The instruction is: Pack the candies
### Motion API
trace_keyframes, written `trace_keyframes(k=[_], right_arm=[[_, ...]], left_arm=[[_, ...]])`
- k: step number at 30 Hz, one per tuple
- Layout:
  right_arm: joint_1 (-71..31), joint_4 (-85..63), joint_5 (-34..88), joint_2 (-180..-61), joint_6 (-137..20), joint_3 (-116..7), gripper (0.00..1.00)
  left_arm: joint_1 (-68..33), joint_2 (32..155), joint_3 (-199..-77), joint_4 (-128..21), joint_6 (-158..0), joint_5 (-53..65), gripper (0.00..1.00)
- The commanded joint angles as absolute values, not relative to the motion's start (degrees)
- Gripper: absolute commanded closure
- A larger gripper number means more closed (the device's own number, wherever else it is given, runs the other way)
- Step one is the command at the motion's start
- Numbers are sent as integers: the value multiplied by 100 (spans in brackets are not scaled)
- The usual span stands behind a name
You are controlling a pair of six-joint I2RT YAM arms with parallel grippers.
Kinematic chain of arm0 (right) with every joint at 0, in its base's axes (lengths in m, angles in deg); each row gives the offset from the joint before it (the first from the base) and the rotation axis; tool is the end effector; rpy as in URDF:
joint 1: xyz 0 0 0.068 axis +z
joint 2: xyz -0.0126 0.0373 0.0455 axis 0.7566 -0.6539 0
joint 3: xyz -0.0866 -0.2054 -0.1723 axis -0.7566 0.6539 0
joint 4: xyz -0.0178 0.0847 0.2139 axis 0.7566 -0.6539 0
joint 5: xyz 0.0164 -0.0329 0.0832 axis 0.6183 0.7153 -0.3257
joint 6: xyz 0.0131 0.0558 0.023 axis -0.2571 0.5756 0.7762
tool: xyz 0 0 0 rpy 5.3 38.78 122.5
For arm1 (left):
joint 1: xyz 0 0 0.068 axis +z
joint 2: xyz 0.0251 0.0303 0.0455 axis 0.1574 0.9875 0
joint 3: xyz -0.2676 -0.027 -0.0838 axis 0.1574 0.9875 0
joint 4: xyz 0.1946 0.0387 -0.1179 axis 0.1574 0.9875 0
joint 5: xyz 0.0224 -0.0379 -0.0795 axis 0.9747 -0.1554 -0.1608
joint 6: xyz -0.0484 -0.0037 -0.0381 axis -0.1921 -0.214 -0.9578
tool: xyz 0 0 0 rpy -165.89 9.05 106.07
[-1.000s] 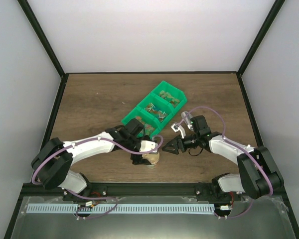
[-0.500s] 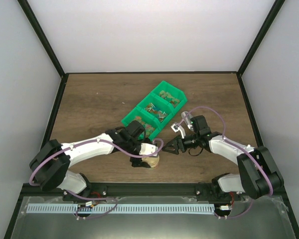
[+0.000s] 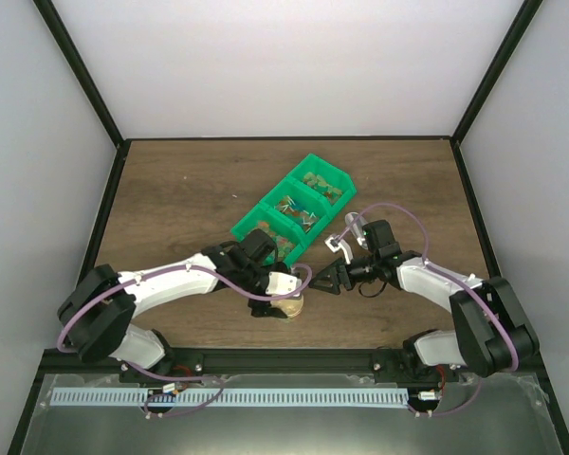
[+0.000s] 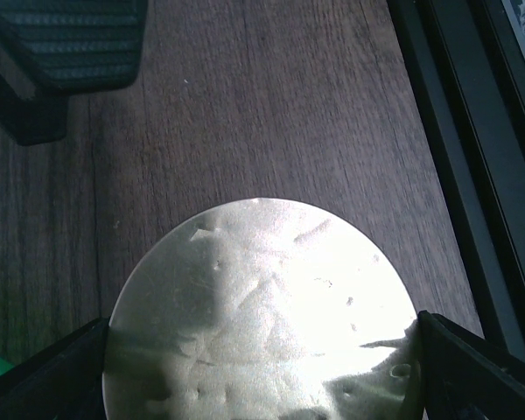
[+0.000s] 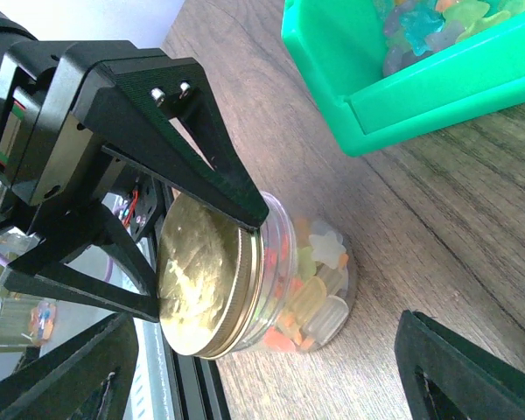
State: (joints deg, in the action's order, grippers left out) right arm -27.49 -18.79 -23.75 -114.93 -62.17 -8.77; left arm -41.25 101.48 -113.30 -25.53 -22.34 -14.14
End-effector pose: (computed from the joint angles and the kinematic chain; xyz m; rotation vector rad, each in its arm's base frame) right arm 0.1729 0.1115 0.1889 -0.8041 2.2665 1.4618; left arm 0.1429 -0.2065 0.2063 2.0262 1.6329 -0.6810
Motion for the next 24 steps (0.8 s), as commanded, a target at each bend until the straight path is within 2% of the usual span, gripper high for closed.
trace_keyframes(k=[1,10,24], right_arm=[[-2770,-1877,-2486,-11565,-6289,-1037,17],[-2772,-1883,-2511,-11550,-6300,-1033,17],[-2771,-1890,-2589,-11594,-6318,-1048,17]], left_arm=[[-4156,10307,-11349,-2621,-2176,-1406,15],[-4156,10317,-11349,-2587,-2206,-1359,14],[-4145,9649,-11267,-2602,-2400,-1244,14]])
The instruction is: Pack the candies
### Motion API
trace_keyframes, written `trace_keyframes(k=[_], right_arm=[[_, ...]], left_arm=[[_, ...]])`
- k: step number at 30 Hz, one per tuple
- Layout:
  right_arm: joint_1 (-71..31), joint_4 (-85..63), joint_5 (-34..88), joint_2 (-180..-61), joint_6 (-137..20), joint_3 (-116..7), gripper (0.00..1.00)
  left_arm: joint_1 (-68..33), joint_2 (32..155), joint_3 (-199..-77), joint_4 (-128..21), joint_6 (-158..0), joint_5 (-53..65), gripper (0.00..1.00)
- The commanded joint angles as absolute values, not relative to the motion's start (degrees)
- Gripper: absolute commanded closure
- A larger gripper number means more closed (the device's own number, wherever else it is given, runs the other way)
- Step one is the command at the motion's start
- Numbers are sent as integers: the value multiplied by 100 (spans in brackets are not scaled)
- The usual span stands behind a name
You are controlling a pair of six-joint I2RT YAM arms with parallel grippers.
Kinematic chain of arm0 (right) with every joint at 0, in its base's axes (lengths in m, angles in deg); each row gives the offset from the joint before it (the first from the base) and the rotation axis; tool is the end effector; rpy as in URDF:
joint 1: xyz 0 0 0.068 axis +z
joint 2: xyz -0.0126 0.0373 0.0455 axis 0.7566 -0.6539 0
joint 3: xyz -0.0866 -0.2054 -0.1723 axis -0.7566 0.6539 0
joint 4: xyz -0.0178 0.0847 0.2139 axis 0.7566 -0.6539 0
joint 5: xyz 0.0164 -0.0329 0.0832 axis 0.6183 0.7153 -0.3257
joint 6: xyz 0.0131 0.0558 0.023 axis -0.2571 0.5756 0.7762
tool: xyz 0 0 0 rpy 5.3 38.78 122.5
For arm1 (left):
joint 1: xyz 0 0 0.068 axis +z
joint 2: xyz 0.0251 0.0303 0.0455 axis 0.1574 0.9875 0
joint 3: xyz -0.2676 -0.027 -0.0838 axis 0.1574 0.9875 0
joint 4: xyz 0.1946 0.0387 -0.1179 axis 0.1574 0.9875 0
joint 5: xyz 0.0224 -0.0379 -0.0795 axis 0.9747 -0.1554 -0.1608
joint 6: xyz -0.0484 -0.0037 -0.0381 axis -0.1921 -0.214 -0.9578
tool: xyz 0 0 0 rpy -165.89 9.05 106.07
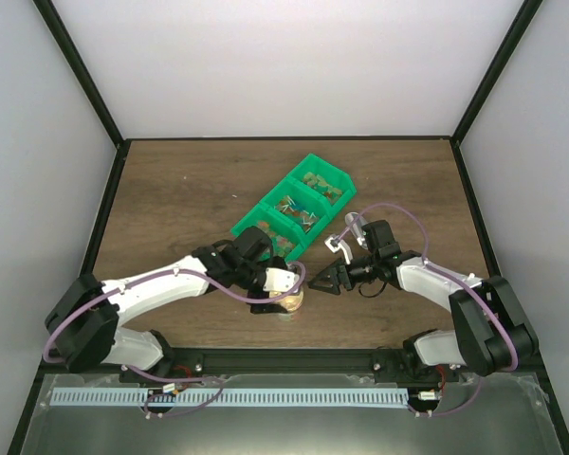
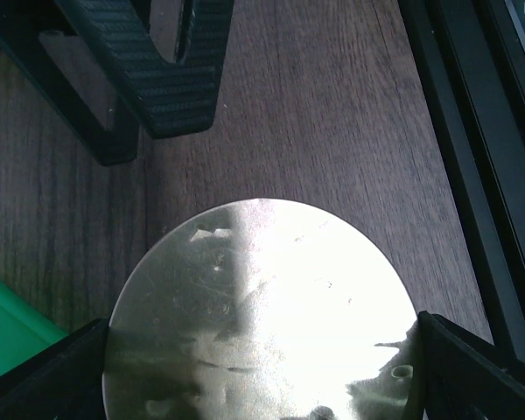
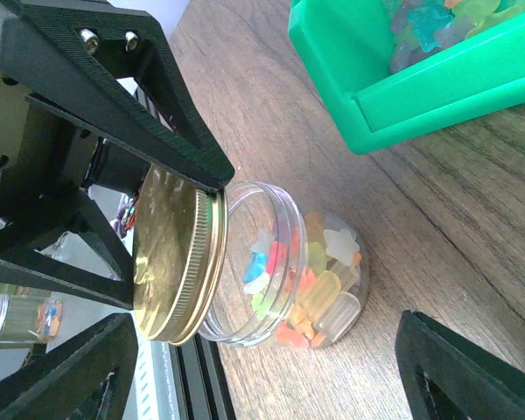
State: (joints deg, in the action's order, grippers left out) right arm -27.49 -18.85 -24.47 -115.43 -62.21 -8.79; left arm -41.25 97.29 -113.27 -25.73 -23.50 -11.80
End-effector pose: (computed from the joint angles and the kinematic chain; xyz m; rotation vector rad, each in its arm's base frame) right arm 0.1731 0.1119 0.1878 -0.8052 2.2691 1.4799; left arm 0.1399 -0.2003 0.2222 1.9689 1.6069 -0.6223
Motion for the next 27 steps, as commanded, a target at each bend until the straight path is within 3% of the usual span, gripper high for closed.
trace_keyframes(k=[1,19,23,27], right_arm=[[-2765,-1892,-2591,-11595,-6322,-1042,17],[-2767,-1899,-2592,-11549,-6326,-1048,17],[-2771,-1895,-2600,-11555,-6326,-1054,16],[-2771,-1901,-2600,-11560,-6335,-1050,16]], left_arm=[[-4143,9697,-11266,-2607,-2414,-1270,14],[-4142,10216,-11289,-2621,-2443,-1275,10],[-4141,10164,-11293,-2618,-2457,-1254,1],[-4139,10067,-11301,-2626,-2472,-1254,0]])
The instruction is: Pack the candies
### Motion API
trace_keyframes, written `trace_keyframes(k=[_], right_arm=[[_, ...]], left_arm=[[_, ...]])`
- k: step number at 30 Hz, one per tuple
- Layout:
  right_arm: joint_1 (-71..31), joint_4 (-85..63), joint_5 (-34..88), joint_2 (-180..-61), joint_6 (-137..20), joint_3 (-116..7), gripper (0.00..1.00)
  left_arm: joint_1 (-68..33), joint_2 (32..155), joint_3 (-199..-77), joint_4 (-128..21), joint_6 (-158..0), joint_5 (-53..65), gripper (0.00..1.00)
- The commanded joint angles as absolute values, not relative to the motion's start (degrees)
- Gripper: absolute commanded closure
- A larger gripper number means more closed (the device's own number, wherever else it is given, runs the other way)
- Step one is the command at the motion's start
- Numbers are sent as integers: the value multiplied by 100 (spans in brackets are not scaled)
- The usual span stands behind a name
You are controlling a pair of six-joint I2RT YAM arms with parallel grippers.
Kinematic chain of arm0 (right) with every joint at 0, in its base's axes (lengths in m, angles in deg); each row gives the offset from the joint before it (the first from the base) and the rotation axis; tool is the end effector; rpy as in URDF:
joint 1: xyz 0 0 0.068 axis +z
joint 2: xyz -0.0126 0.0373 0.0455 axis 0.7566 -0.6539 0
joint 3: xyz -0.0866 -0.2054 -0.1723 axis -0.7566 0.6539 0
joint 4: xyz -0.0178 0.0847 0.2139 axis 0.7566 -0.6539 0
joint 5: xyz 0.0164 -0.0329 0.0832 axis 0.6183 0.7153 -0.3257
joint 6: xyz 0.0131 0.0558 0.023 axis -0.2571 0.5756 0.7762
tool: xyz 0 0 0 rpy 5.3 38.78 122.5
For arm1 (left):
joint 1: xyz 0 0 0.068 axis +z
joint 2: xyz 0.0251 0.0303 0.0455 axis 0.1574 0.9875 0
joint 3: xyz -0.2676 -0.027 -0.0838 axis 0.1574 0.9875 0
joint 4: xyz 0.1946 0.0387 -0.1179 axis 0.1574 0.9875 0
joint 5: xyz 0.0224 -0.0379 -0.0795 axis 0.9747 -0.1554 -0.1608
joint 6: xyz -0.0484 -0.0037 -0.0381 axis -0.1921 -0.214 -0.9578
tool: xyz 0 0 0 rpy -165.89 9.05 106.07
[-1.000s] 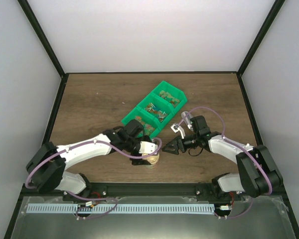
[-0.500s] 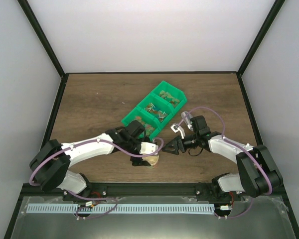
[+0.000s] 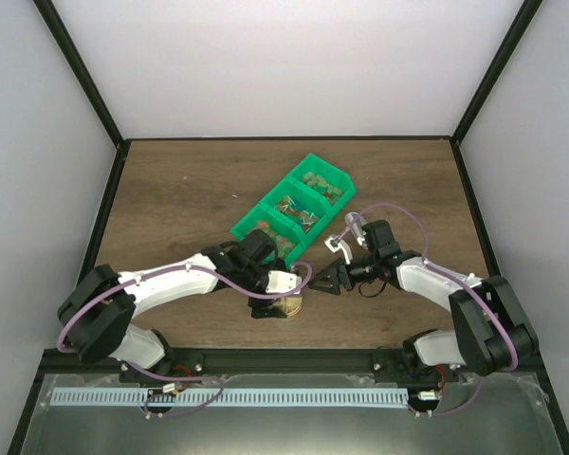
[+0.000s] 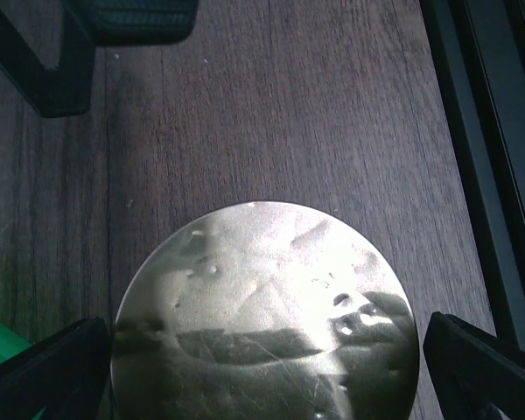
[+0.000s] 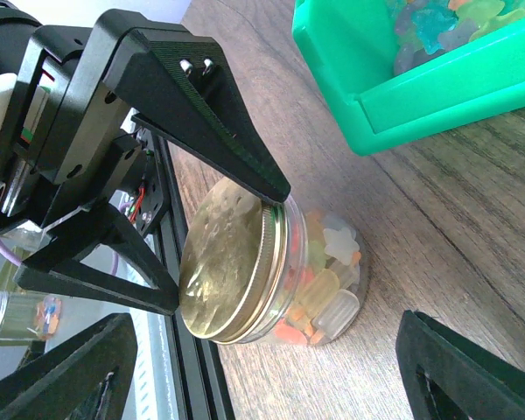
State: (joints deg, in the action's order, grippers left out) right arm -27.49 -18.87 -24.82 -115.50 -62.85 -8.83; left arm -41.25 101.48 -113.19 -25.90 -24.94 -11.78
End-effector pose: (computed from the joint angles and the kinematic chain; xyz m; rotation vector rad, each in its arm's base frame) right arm 0.1731 0.1121 0.1879 -0.8183 2.2586 1.4828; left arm 0.1447 -0.2059 0.2053 1.9895 1.6959 -0.6420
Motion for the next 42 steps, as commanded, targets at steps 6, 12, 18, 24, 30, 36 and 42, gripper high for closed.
trace_keyframes(k=[6,12,18,24,30,36,42], right_arm=[[-2767,-1905,-2601,-11551,-6344,-1066,16],[-2771,-1926,-2474,-11542,-6379,-1094,17],[-2833,-1966,-2245,-11613,-6358,-1169,17],[-2919,-2025,-2294,-11656,-6370,-1214,17],[-2994,-2038,-2279,-11607,-6419,-1245,18],[-3044,-2060,-2242,-11487,-6574,-1314,18],[-3041,-1400,-1637,-10718,-6751,-1164,11]], left_arm=[[-4140,9784,-11498,-2409,-2501,-1310,0],[-4054,9234,-11656,-1850,-2107,-1519,15],[-4064,9772,-11853,-1866,-2175,-1790,47],[-4086,10386,-12029,-2222,-2505,-1713,63],[-4083,10800,-11713,-2200,-2359,-1400,67],[-4076,10807,-11532,-2019,-2054,-1132,69],[-3981,10336,-11763,-2205,-2375,-1168,54]])
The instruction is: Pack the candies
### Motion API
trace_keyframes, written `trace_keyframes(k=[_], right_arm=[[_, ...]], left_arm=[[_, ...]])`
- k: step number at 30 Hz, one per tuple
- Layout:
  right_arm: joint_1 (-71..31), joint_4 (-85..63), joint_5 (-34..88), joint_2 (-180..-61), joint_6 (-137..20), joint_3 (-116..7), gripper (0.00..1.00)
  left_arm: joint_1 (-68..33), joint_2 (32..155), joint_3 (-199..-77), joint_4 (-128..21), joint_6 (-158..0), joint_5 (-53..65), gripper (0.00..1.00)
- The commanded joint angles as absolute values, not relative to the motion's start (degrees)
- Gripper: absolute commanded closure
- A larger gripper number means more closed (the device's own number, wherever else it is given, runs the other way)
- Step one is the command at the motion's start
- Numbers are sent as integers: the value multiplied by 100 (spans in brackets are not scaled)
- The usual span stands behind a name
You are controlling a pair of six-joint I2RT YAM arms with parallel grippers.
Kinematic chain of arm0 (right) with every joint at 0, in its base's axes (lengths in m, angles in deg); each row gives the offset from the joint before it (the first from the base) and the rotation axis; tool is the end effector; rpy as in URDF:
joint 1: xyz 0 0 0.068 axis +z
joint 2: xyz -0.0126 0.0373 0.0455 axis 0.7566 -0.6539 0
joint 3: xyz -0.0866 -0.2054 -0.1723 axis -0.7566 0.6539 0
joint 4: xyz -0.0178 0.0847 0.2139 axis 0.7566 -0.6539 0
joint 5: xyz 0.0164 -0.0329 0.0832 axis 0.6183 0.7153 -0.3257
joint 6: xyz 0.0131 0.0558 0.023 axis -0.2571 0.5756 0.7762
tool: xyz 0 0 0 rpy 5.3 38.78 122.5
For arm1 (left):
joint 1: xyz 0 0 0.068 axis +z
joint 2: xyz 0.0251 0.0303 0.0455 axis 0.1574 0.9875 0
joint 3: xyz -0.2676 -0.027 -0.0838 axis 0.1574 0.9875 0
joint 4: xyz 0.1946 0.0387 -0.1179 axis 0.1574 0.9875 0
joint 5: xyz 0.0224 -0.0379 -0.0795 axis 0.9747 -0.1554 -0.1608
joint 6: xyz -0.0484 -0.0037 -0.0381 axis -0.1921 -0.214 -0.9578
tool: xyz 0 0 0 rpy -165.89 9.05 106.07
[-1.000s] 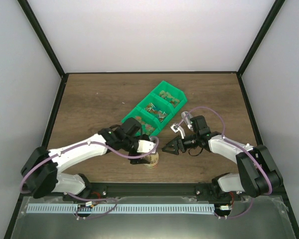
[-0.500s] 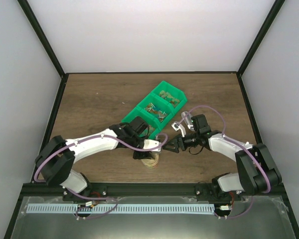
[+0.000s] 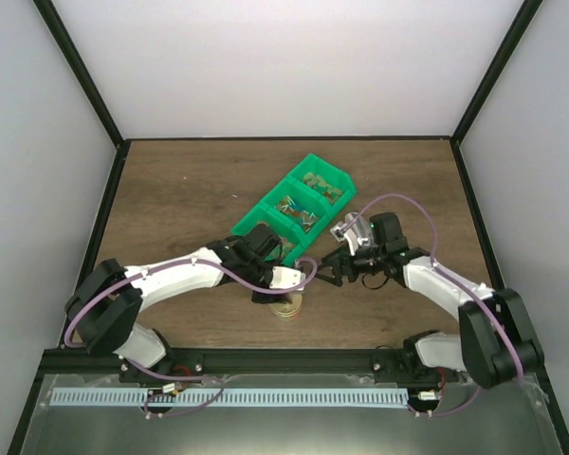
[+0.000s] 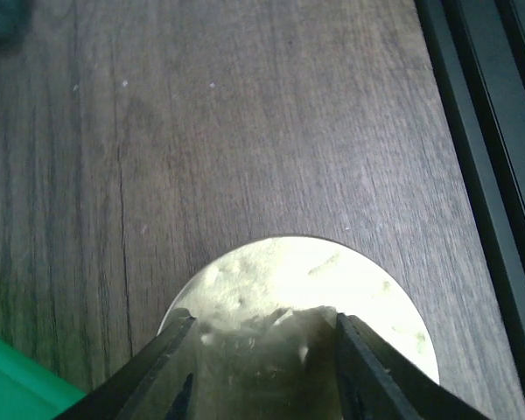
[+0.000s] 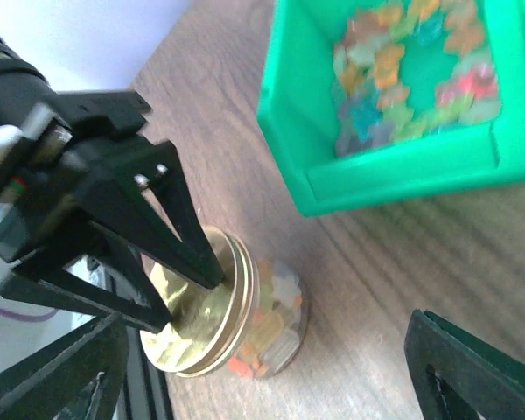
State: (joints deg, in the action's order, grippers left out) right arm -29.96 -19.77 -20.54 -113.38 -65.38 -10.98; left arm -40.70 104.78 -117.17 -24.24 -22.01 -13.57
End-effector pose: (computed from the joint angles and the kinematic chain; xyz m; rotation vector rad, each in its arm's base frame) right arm 0.1825 0.1042 0.2010 -0.8062 2.2108 1.3332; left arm 0.1550 -0.2165 0.2087 2.0273 1.6501 -0.6649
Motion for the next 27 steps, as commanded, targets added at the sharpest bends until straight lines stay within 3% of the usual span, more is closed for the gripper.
trace_keyframes(k=[1,3,8,11,13,16,21,25,27], right_arm=[[-3044,-1129,-1530,-10521,-6749,-1061,8],[-3039,-689,-1334,-10181,-6740,-877,1],[-3028,173,-932,-9960,-6057,-656,0],[-3036,50,-899,-10275,-5606,-851,0],[-3045,214,-1719,-10542,-5828,-815,0],[-2623,416,-1489,-10438,-6157,-593,0],[-1746,2041,-449,-9464,-5837,986,0],[-945,2255,1528,-9680,-5722,1364,0],[-749,2491,1952,-9971,-5798,1367,0]], left_arm=[[-3928,10292,-11894,-2244,-2501,-1212,49],[-3795,10209,-12200,-2243,-2703,-1371,37],[-3496,9614,-12364,-2466,-3189,-1433,1],[-3290,9056,-12041,-2924,-3783,-1154,0],[-3141,8657,-11806,-3350,-4299,-806,0],[-2818,8333,-11694,-3657,-5044,-506,0],[-2552,8257,-11722,-3659,-5719,-116,0],[-2545,8049,-11415,-4076,-5587,81,0],[-2540,8024,-11381,-4087,-5492,89,0]])
